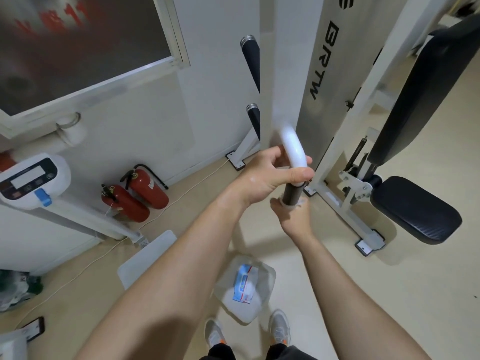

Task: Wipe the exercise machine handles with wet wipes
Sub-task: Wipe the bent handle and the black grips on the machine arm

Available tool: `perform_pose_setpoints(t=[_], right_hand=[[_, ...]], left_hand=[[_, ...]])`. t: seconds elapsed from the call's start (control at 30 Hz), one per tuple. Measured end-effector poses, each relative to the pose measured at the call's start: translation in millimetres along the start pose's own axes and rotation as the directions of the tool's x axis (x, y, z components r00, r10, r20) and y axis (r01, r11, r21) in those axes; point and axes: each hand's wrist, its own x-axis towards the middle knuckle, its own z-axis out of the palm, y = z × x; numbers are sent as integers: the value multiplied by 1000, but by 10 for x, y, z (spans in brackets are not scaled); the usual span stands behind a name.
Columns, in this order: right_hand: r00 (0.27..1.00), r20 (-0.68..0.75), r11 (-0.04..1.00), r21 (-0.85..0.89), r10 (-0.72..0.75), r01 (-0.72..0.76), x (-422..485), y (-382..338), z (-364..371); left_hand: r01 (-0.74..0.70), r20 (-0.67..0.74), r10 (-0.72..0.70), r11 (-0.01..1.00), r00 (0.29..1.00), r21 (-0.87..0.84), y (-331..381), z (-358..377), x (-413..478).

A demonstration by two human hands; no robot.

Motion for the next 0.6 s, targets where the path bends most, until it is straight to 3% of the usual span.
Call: perform_pose_setpoints(t=[0.07, 0.17, 0.23, 0.3, 0.37, 0.43, 0.5, 0.6], right_hand=[[997, 5, 997, 5, 83, -83, 45, 285, 51], [974, 6, 957, -185, 227, -222, 114, 524, 32], [924, 0, 875, -323, 382, -361, 70, 589, 17], [878, 99, 848, -327, 469, -416, -86, 525, 58], [840, 252, 877, -132, 480, -462, -310, 412, 171], [806, 352, 839, 97, 475, -536, -526, 270, 324], [779, 420, 742, 295, 465, -602, -681, 142, 481], [773, 459, 571, 522, 439, -634, -785, -14, 687]], left_hand=[[6, 10, -6, 1000, 1000, -10, -18, -19, -8], [1, 1, -1, 1000, 1000, -16, -14, -20, -51], [0, -17, 0, 1000, 1000, -16, -23, -34, -99], [-13, -26, 13, 999, 1000, -29, -113, -93, -197], [20, -104, -27, 998, 994, -65, -318, -203, -353], [74, -273, -94, 994, 957, -81, -580, -339, -545], [92, -416, -109, 994, 903, -61, -850, -476, -762], [105, -448, -124, 992, 885, -68, -1054, -566, -1081]])
